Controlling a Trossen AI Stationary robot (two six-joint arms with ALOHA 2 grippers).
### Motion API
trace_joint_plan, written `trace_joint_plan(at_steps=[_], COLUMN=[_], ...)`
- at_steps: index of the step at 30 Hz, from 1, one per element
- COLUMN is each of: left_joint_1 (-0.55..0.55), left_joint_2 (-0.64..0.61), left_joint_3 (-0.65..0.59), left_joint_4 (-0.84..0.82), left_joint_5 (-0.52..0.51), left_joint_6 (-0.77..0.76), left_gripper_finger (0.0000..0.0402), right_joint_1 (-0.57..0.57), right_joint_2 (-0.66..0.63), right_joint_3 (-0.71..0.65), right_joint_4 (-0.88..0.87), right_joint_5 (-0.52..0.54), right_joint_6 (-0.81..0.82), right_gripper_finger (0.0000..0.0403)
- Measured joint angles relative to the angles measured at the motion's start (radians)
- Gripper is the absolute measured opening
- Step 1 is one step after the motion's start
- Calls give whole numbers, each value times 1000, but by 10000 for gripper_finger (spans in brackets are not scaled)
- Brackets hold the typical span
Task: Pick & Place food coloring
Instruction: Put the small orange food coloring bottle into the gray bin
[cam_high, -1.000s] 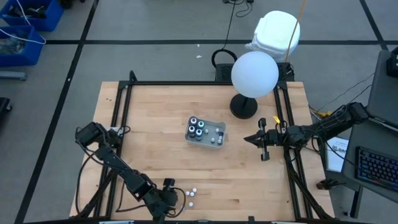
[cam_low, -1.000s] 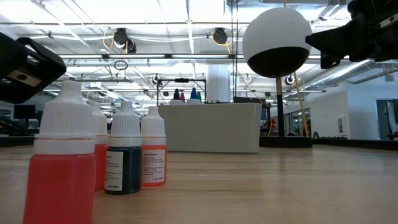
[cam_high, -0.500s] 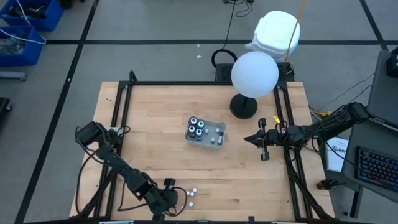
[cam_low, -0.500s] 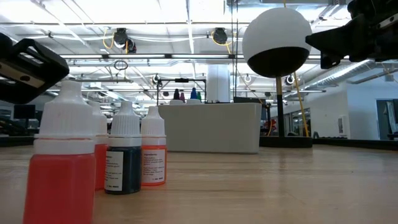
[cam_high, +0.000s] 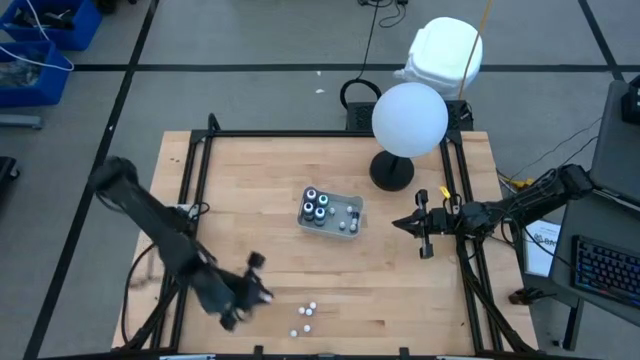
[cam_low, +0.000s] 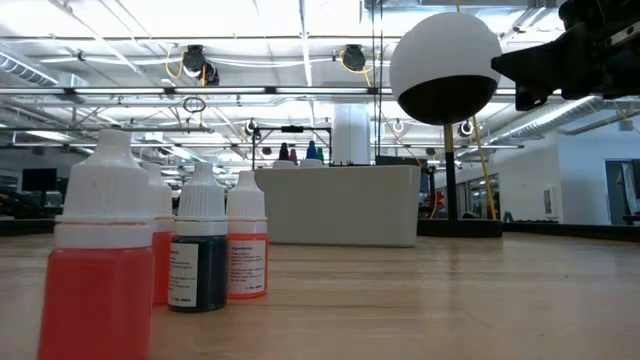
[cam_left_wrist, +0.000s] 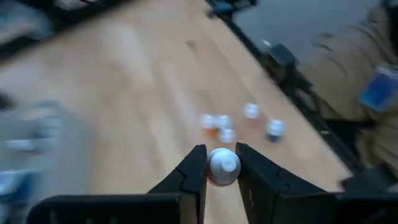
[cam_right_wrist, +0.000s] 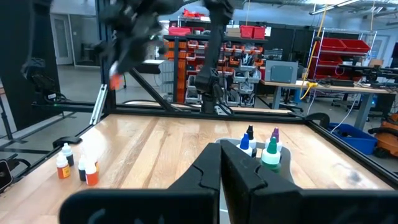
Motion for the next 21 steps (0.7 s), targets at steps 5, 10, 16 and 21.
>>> trace_joint_plan(at_steps=[5, 10, 16, 21], left_joint_1=[16, 69, 131, 171], left_joint_2=[-257, -540, -835, -949], left_joint_3=[-78, -304, -617, -769], left_joint_4=[-83, 0, 153, 211], left_joint_5=[-91, -99, -88, -99], left_joint_6=[52, 26, -116, -249], left_gripper_finger=[74, 75, 75, 75], right_joint_1=[0, 0, 0, 0], right_joint_2=[0, 0, 0, 0], right_joint_3=[0, 0, 0, 0], right_joint_4=[0, 0, 0, 0], right_joint_5=[0, 0, 0, 0], right_joint_6=[0, 0, -1, -1], right_gripper_finger=[0, 0, 0, 0])
